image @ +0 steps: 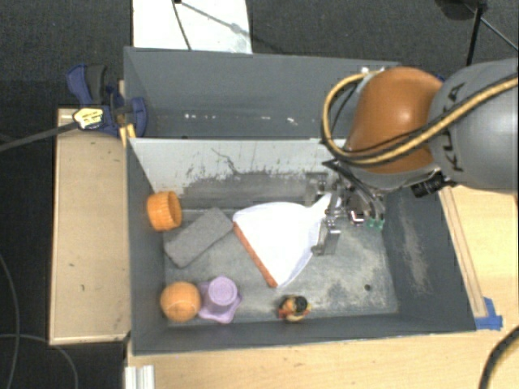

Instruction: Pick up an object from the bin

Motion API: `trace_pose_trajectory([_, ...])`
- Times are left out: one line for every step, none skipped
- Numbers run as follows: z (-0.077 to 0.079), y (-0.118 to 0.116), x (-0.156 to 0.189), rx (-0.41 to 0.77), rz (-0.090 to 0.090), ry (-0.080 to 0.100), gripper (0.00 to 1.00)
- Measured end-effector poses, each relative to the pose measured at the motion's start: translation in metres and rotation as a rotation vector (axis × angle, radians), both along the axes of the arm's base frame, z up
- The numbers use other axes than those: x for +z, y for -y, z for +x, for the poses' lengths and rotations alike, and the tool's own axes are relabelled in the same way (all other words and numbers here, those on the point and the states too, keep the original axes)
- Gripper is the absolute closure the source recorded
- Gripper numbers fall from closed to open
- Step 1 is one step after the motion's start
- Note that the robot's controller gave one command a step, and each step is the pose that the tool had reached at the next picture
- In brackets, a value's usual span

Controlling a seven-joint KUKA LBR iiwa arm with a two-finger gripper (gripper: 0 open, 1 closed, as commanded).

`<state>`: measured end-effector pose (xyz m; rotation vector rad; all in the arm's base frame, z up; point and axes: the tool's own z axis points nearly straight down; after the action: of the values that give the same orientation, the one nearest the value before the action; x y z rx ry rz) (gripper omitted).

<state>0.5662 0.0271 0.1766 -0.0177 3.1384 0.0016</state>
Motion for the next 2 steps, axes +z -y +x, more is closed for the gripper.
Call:
trace_pose_trajectory([-0.027, 0.036, -0.014, 0.020, 0.000, 0.001, 0.00])
trace_pose_trajectory([-0.056, 0.051, -0.069, 0.152, -0.003, 0.005, 0.00])
